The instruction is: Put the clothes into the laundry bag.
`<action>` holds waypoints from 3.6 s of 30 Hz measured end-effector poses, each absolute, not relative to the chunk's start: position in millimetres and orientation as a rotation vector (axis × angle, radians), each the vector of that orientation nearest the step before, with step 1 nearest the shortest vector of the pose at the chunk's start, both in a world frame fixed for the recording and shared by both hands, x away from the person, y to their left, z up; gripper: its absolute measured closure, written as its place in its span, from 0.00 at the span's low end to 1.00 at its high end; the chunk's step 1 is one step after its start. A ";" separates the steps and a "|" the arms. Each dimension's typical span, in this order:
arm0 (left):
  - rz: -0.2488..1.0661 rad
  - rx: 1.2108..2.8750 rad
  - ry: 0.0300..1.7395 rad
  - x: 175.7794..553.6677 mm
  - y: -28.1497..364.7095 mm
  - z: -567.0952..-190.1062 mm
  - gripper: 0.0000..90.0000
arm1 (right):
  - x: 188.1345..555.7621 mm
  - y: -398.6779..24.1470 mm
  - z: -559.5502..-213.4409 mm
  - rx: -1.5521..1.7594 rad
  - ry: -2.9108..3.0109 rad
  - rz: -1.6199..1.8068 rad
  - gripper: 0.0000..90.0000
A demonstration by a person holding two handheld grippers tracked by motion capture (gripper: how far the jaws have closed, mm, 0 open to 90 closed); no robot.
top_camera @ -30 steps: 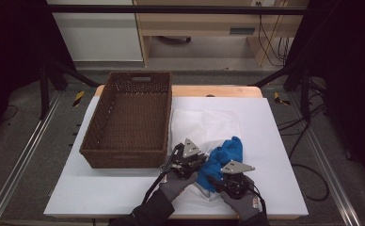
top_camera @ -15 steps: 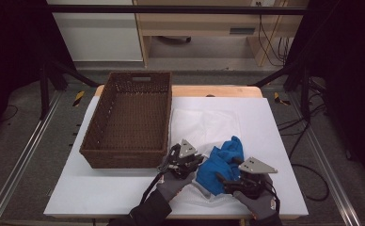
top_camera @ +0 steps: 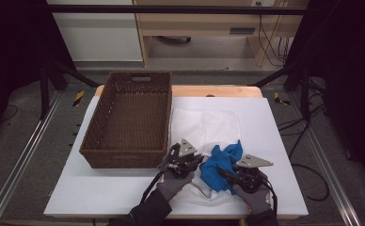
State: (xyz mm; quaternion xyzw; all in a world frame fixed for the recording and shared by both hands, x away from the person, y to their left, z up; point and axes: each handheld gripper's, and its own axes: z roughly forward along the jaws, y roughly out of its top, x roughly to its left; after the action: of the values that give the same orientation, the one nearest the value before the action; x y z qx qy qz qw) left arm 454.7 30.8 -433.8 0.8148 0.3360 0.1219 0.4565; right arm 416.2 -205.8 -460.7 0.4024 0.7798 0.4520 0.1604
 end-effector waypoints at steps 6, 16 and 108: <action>0.284 1.993 0.849 459.6 31.7 -428.1 0.99 | 390.1 -199.7 -440.3 0.996 2.230 1.323 0.79; 0.302 1.974 0.776 446.9 27.5 -408.1 0.99 | 414.1 -157.8 -459.9 1.026 2.390 1.175 0.78; 0.262 1.905 0.763 431.3 48.6 -415.2 0.99 | 426.6 -142.3 -464.9 1.127 2.155 1.230 0.73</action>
State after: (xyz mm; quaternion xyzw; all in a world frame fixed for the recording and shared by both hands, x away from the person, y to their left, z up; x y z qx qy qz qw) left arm 431.3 48.6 -415.2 0.7916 0.3170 0.1090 0.5109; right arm 426.6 -142.3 -464.9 0.4047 0.7737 0.4416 0.2067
